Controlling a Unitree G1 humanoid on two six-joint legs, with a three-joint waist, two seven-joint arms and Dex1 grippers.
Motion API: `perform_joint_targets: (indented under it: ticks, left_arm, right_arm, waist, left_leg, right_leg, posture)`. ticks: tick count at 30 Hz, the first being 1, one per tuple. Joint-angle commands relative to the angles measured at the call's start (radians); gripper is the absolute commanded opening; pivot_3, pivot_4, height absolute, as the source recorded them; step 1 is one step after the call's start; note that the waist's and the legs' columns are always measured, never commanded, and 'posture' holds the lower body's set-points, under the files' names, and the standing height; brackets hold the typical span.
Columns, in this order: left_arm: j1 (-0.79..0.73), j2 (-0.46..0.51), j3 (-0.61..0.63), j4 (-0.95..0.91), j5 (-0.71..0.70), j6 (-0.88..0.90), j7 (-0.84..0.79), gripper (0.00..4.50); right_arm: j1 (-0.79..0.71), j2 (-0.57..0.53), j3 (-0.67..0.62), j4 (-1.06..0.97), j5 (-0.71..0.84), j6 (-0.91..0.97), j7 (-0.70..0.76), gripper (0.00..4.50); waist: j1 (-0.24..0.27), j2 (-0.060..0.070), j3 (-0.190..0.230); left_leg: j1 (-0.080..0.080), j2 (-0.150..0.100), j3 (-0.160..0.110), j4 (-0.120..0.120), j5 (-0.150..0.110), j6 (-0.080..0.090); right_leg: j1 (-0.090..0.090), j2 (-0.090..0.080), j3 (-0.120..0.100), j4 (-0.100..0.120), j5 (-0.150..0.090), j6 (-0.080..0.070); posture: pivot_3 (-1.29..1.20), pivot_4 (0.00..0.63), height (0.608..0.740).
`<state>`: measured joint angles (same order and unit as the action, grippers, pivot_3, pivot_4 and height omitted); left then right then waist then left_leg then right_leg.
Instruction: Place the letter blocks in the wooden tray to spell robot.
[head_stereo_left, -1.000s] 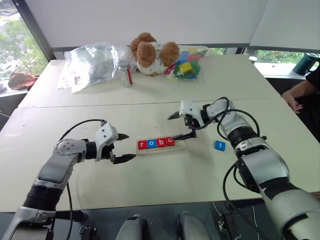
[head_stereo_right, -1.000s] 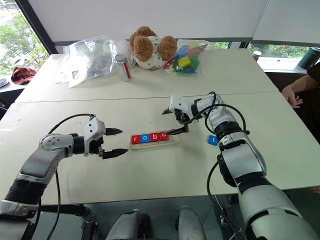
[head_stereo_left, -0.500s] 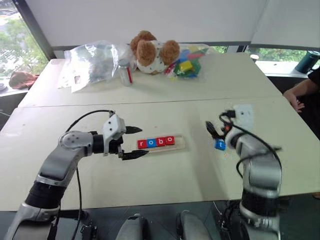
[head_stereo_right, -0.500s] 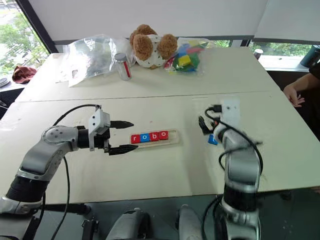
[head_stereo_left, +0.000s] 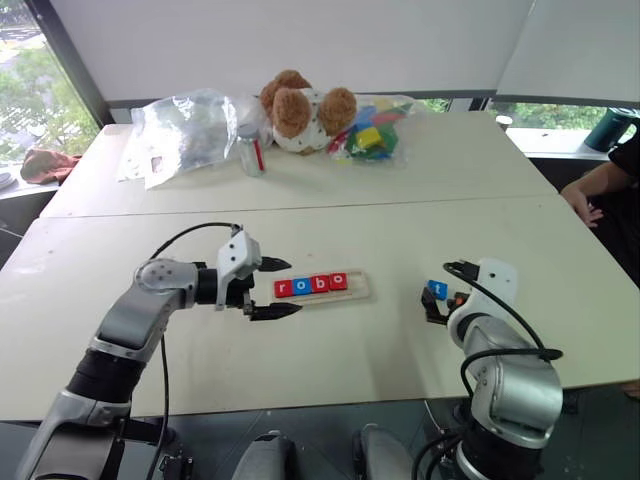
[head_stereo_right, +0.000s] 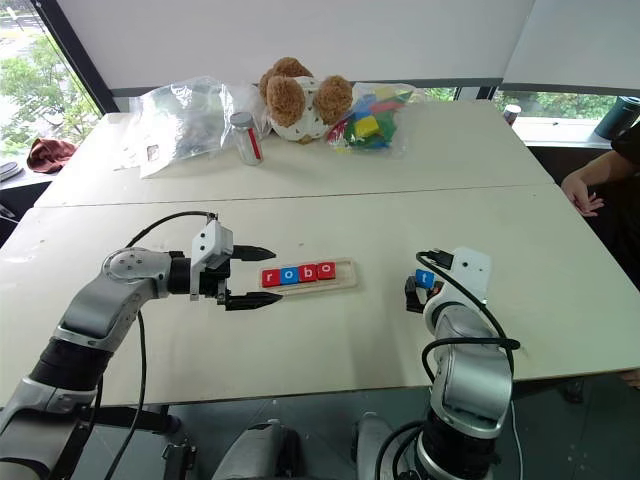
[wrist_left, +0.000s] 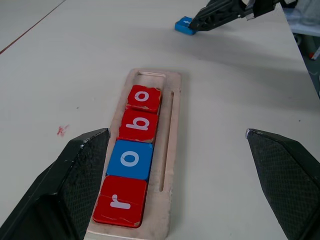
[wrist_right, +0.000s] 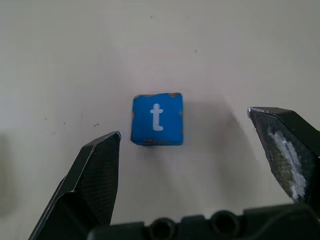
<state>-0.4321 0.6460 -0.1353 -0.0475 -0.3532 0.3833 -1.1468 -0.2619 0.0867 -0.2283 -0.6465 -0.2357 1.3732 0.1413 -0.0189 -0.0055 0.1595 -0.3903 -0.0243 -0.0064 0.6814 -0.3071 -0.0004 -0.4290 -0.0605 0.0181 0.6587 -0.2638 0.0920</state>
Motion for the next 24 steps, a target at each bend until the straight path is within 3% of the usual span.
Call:
perform_joint_targets:
  ticks: [1,3,5,11,18,24]
  left_arm:
    - [0.022,0.020,0.034,-0.046,-0.007,0.001,0.016,4.50]
    - [0.034,0.024,0.043,-0.055,-0.009,0.006,0.028,4.50]
    - [0.041,0.027,0.047,-0.062,-0.013,0.007,0.035,4.50]
    - [0.057,0.033,0.054,-0.077,-0.014,0.011,0.054,4.50]
    - [0.049,0.040,0.054,-0.062,-0.007,0.004,0.045,4.50]
    - [0.038,0.035,0.048,-0.039,0.003,-0.011,0.038,4.50]
  right_arm:
    - [-0.031,0.011,0.000,0.033,0.040,-0.046,-0.023,4.43]
    - [-0.026,0.008,-0.004,0.064,0.053,-0.056,-0.033,4.43]
    - [-0.020,0.006,-0.013,0.081,0.067,-0.066,-0.042,3.90]
    - [-0.019,-0.019,-0.005,0.102,0.088,-0.083,-0.056,1.15]
    - [-0.055,-0.130,0.089,0.061,0.163,-0.069,0.026,1.14]
    - [0.004,-0.093,0.156,0.017,0.203,0.007,0.007,1.14]
  waist:
    - [0.000,0.000,0.000]
    - [0.002,0.000,0.000]
    - [0.002,0.000,0.000]
    - [-0.002,0.000,0.000]
    - [-0.001,0.000,0.000]
    - [0.003,0.000,0.000]
  left_leg:
    - [0.000,0.000,0.000,0.000,0.000,0.000]
    - [0.000,0.000,0.000,0.000,0.000,0.000]
    - [0.000,0.000,0.000,0.000,0.000,0.000]
    - [0.000,0.001,0.000,0.000,0.000,0.000]
    - [0.000,0.001,0.000,0.000,0.000,0.000]
    - [-0.001,0.002,-0.001,-0.003,0.000,0.001]
  right_leg:
    - [0.000,0.000,0.000,0.000,0.000,0.000]
    - [0.000,-0.001,0.000,0.000,0.000,0.000]
    - [0.000,-0.002,0.000,-0.001,0.000,0.000]
    - [0.001,-0.001,0.000,-0.002,0.000,0.000]
    - [0.001,-0.001,0.000,-0.003,0.000,0.000]
    - [0.001,-0.001,0.000,-0.005,0.000,0.000]
  posture:
    - [0.00,0.150,0.740]
    - [0.00,0.150,0.740]
    - [0.00,0.150,0.740]
    - [0.00,0.150,0.740]
    - [0.00,0.150,0.740]
    - [0.00,0.150,0.740]
